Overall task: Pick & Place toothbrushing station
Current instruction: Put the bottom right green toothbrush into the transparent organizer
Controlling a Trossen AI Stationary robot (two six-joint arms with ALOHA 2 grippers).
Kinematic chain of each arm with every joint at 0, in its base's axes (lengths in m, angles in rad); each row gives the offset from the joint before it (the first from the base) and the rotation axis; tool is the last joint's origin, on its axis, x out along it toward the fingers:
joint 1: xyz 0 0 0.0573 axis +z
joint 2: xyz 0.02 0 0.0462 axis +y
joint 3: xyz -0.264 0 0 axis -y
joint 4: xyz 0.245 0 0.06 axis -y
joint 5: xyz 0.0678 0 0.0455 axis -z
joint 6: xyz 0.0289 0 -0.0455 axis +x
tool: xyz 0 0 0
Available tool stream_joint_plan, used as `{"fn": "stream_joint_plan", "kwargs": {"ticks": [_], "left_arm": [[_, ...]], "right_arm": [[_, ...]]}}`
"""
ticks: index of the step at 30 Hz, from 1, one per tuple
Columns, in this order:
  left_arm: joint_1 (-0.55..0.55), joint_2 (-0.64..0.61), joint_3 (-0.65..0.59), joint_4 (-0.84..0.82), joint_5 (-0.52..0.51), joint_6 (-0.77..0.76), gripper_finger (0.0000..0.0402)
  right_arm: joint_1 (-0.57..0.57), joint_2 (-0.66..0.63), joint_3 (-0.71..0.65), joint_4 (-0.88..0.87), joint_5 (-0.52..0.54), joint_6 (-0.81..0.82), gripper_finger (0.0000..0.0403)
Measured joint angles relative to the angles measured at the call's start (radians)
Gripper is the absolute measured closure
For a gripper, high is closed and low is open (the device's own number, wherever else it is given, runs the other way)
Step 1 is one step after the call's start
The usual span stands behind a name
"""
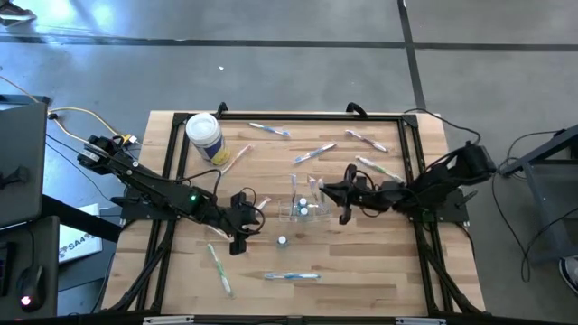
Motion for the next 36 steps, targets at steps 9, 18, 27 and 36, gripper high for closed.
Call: {"fn": "stream_joint_plan", "kwargs": {"ticks": [9,18,27,36], "left_arm": [[0.000,0.000,0.000,0.003,0.000,0.000,0.0266],[0.000,0.000,0.000,0.003,-0.002,0.000,0.0266],[0.000,0.000,-0.001,0.004,-0.005,0.000,0.0266],[0.000,0.000,-0.001,0.004,-0.004,-0.001,0.0266]], "right_arm": [[0.000,0.087,0.003,0.001,0.023,0.055,0.0395],[-0.024,0.108,0.020,-0.012,-0.098,0.050,0.0395],[-0.024,0.108,0.021,-0.042,-0.127,0.026,0.0357],[-0.023,0.108,0.021,-0.078,-0.123,0.036,0.0300]]}}
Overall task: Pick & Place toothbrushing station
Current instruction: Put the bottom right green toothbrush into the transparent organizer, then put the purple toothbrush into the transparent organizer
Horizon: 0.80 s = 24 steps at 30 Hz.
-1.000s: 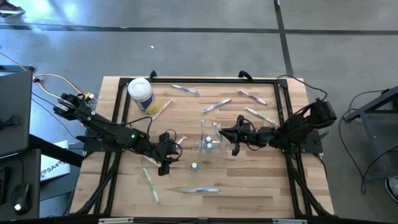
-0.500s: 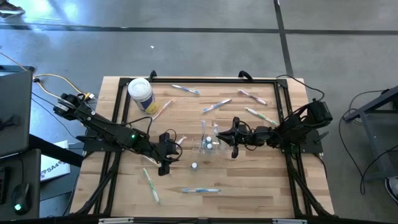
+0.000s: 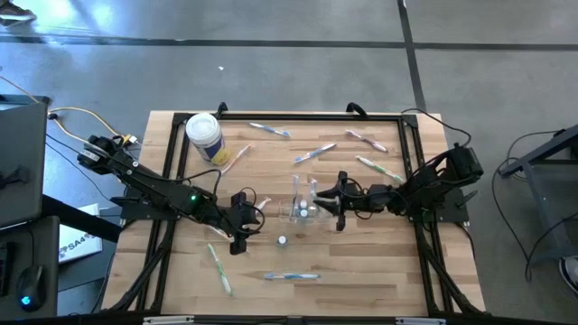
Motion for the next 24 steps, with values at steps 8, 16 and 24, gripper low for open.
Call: {"fn": "stream_joint_plan", "kwargs": {"ticks": [8,16,24], "left_arm": [[0.000,0.000,0.000,0.000,0.000,0.000,0.0266],[0.000,0.000,0.000,0.000,0.000,0.000,0.0266],[0.000,0.000,0.000,0.000,0.001,0.000,0.0266]], "right_arm": [[0.010,0.000,0.000,-0.001,0.000,0.020,0.0209],[0.051,-0.018,0.000,-0.009,0.056,-0.040,0.0157],[0.131,-0.140,0.000,-0.128,0.174,-0.121,0.0160]]}}
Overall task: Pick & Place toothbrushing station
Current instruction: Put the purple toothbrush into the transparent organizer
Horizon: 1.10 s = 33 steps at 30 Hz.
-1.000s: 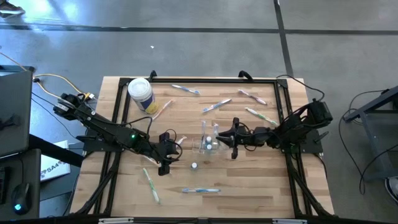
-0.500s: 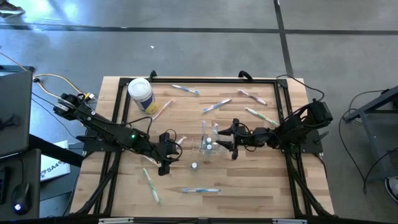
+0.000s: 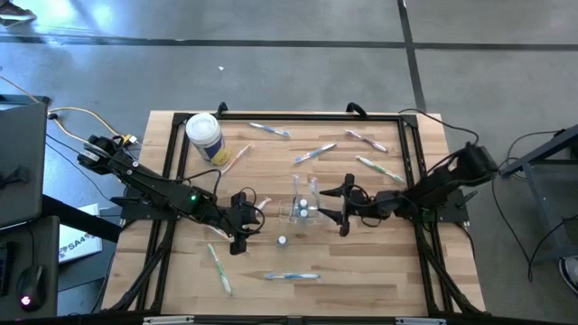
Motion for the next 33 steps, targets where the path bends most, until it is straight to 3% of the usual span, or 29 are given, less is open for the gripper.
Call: {"fn": "stream_joint_plan", "kwargs": {"ticks": [10,16,27,33], "left_arm": [[0.000,0.000,0.000,0.000,0.001,0.000,0.0266],[0.000,0.000,0.000,0.000,0.001,0.010,0.0266],[0.013,0.000,0.000,0.001,-0.015,0.085,0.0266],[0.101,0.000,0.000,0.004,-0.014,0.090,0.0266]], "right_arm": [[0.118,-0.364,0.000,-0.508,0.248,0.008,0.0160],[0.070,-0.604,0.000,-0.689,0.495,-0.118,0.0160],[-0.176,-0.908,0.001,-0.893,0.509,-0.233,0.0160],[-0.352,-0.931,0.099,-1.184,0.381,-0.116,0.0160]]}}
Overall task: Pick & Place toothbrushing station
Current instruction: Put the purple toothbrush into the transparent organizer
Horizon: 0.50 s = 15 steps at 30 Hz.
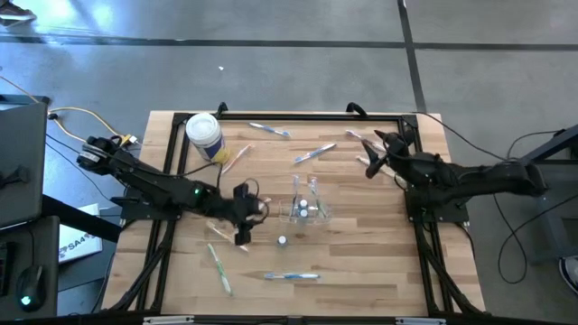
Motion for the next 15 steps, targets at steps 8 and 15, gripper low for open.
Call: {"fn": "stream_joint_plan", "kwargs": {"ticks": [8,15], "left_arm": [[0.134,0.000,0.000,-0.004,0.095,0.061,0.0266],[0.184,0.000,0.000,-0.001,0.108,0.134,0.0266]], "right_arm": [[-0.266,0.119,0.223,-0.416,-0.261,0.229,0.0160],[-0.512,0.305,0.341,-0.610,-0.540,0.306,0.0160]]}}
